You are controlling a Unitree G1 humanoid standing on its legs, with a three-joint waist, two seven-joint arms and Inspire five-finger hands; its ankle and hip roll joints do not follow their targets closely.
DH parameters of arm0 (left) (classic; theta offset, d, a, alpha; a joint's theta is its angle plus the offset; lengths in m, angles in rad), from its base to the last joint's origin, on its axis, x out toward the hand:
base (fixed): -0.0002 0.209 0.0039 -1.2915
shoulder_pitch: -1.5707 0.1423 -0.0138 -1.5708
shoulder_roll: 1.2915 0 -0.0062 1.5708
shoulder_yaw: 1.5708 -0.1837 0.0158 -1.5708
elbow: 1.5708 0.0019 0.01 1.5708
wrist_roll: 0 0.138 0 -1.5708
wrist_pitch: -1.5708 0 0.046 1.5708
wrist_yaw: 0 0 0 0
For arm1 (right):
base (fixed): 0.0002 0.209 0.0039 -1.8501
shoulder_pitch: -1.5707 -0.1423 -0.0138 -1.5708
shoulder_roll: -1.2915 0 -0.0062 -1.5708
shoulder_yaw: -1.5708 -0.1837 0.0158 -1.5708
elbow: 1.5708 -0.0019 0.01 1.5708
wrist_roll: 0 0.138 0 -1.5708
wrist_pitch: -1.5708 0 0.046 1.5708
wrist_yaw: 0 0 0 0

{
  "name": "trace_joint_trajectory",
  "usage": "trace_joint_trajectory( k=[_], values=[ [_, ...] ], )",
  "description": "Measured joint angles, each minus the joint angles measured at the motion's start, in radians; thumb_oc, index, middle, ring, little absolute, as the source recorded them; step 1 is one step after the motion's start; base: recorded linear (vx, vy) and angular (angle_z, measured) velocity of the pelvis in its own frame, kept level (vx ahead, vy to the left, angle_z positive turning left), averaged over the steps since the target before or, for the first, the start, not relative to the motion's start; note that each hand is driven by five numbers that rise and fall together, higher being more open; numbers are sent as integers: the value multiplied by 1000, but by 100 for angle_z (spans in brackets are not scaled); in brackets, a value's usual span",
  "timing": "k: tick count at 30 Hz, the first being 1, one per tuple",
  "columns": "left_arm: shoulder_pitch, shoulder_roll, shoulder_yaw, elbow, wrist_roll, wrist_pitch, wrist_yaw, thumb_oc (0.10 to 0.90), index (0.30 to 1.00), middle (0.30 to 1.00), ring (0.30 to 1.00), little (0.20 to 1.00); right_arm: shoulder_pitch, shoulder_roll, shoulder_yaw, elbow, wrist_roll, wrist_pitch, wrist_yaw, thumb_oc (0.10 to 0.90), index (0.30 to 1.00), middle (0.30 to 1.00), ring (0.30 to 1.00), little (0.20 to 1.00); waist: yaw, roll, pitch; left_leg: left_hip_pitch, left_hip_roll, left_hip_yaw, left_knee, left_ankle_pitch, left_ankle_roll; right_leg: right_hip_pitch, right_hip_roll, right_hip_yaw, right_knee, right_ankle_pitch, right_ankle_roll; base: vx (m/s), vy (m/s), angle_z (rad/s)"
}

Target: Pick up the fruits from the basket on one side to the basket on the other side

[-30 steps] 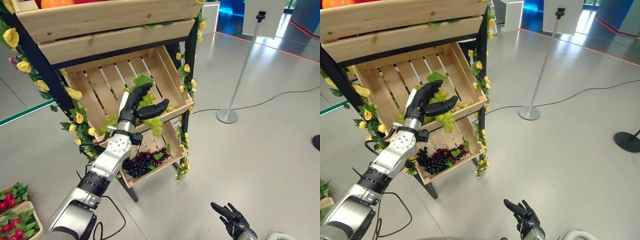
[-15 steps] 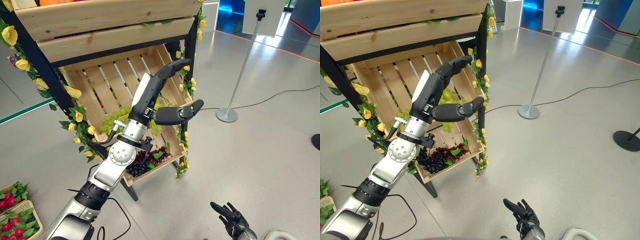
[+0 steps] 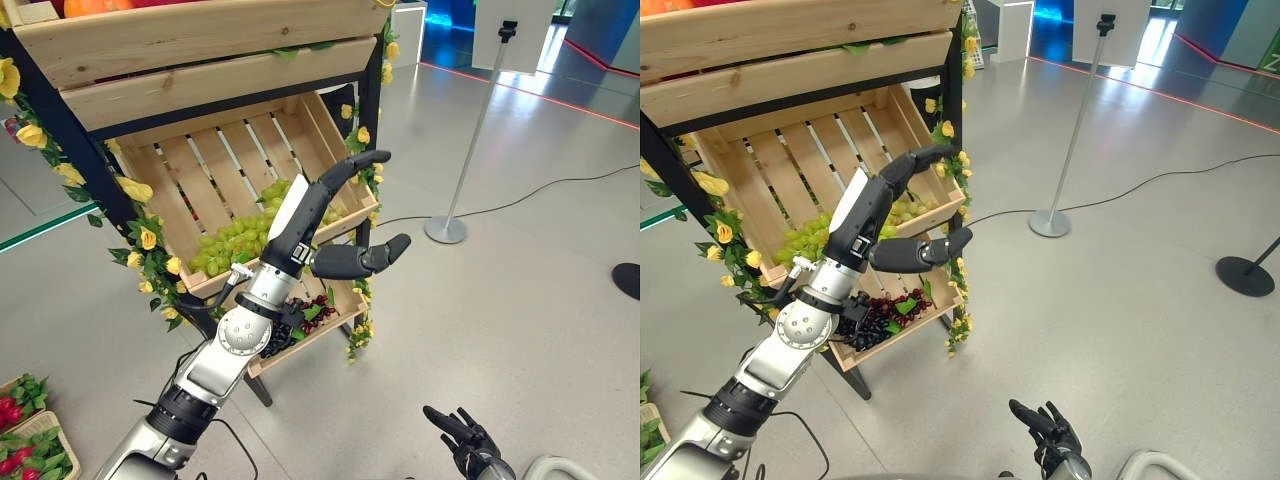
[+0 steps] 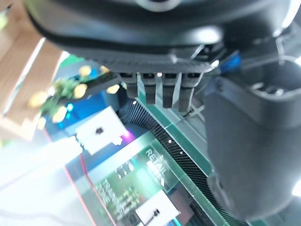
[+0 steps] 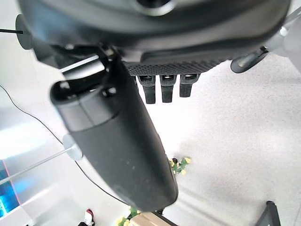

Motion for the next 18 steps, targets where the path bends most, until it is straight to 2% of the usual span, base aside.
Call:
trace_joint_trajectory(
  k=[1, 2, 3, 4, 5, 6, 7, 9, 10, 11, 12, 13, 14, 15, 16, 17, 18],
  values=[
    [29, -16, 6, 25, -33, -2, -12, 800, 900, 900, 900, 900, -10, 5, 5, -7, -8, 6, 0, 800, 900, 900, 900, 900, 13, -27, 13, -10, -44, -113, 49, -31, 45, -2, -18, 63, 5, 8, -4, 2, 253, -131],
    [99, -41, 32, 35, -69, -12, -12, 800, 900, 900, 900, 900, -36, -14, 16, -16, -37, 7, 0, 800, 900, 900, 900, 900, 48, -37, 11, -13, -142, -293, 45, -78, 93, -47, -54, 157, 16, 18, 7, -27, 247, -178],
    [132, -46, 41, 39, -89, -12, -15, 800, 900, 900, 900, 900, -50, -20, 21, -24, -42, 7, 0, 800, 900, 900, 900, 900, 63, -33, 13, 0, -186, -337, 3, -80, 95, -77, -56, 194, 21, 26, 4, -69, 251, -187],
    [148, -49, 40, 70, -124, -6, -40, 800, 900, 900, 900, 900, -76, -36, 21, -39, -46, 7, 0, 800, 900, 900, 900, 900, 59, -1, 26, -8, -199, -329, -40, -57, 114, -87, -43, 207, 14, 46, 15, -80, 219, -146],
    [161, -61, 39, 131, -159, -4, -62, 800, 900, 900, 900, 900, -80, -15, 19, -38, -52, 9, -6, 800, 900, 900, 900, 900, 56, -14, 34, 12, -203, -278, -54, -44, 119, -86, -59, 204, 5, 62, 37, -74, 197, -94],
    [166, -67, 37, 156, -181, 2, -68, 800, 900, 900, 900, 900, -75, -3, 20, -41, -54, 9, -6, 800, 900, 900, 900, 900, 48, -24, 34, 17, -208, -275, -60, -45, 118, -87, -66, 196, 2, 60, 39, -50, 143, -54],
    [167, -68, 23, 196, -215, 3, -75, 800, 900, 900, 900, 900, -62, 20, 20, -42, -54, 9, -6, 800, 900, 900, 900, 900, 32, -51, 37, 13, -216, -272, -67, -42, 122, -96, -78, 179, 1, 58, 42, -49, 113, -13],
    [170, -64, -3, 268, -232, -2, -89, 800, 900, 900, 900, 900, -36, 46, 20, -43, -54, 21, -7, 800, 900, 900, 900, 900, 25, -70, 40, 1, -215, -257, -67, -35, 131, -114, -85, 155, 6, 55, 36, -127, 111, -18],
    [182, -62, -4, 293, -241, -3, -92, 800, 900, 900, 900, 900, -27, 58, 18, -41, -58, 33, -6, 800, 900, 900, 900, 900, 29, -85, 42, 6, -220, -219, -55, -32, 125, -144, -89, 103, 33, 112, 52, -147, 92, -54],
    [198, -65, 4, 304, -249, -3, -89, 800, 900, 900, 900, 900, -39, 64, 16, -33, -73, 39, -6, 800, 900, 900, 900, 900, 39, -76, 46, 0, -208, -171, -47, -38, 126, -169, -65, 56, 48, 137, 33, -103, 61, -120],
    [222, -60, 15, 323, -264, -2, -87, 800, 900, 900, 900, 900, -66, 70, 17, -22, -78, 54, -2, 800, 900, 900, 900, 900, 59, -56, 56, -9, -179, -85, -45, -45, 129, -208, -25, -37, 35, 216, -14, -82, 24, -147],
    [235, -62, 24, 348, -275, -1, -94, 800, 900, 900, 900, 900, -95, 71, 15, -2, -79, 60, 10, 800, 900, 900, 900, 900, 61, -36, 72, -13, -159, -37, -54, -43, 135, -227, -23, -93, 54, 202, -5, -76, -89, -131],
    [244, -91, 24, 376, -276, 0, -109, 800, 900, 900, 900, 900, -100, 64, 3, 24, -80, 70, 16, 800, 900, 900, 900, 900, 58, 0, 81, 3, -135, -24, -56, -43, 135, -241, -27, -156, 211, 100, -37, -52, -158, -69],
    [256, -102, 24, 377, -278, 0, -115, 800, 900, 900, 900, 900, -99, 59, 3, 31, -81, 76, 19, 800, 900, 900, 900, 900, 64, 15, 83, 9, -122, -9, -58, -44, 133, -244, -26, -163, 273, 61, -25, -48, -231, -51],
    [265, -112, 21, 382, -281, -3, -135, 800, 900, 900, 900, 900, -100, 52, 7, 53, -96, 76, 39, 800, 900, 900, 900, 900, 91, 32, 87, 20, -99, 23, -58, -50, 121, -222, -34, -206, 321, 17, -36, -26, -190, -66],
    [267, -109, 21, 389, -281, -4, -141, 800, 900, 900, 900, 900, -105, 53, 10, 70, -118, 76, 56, 800, 900, 900, 900, 900, 122, 25, 86, 20, -93, 47, -57, -51, 112, -196, -47, -227, 315, -21, -31, -22, -164, -62],
    [266, -109, 23, 397, -281, -4, -140, 800, 900, 900, 900, 900, -110, 53, 10, 77, -119, 76, 63, 800, 900, 900, 900, 900, 127, 20, 85, 18, -93, 47, -56, -49, 108, -178, -48, -228, 297, -37, -28, -10, -104, -41]
  ],
)
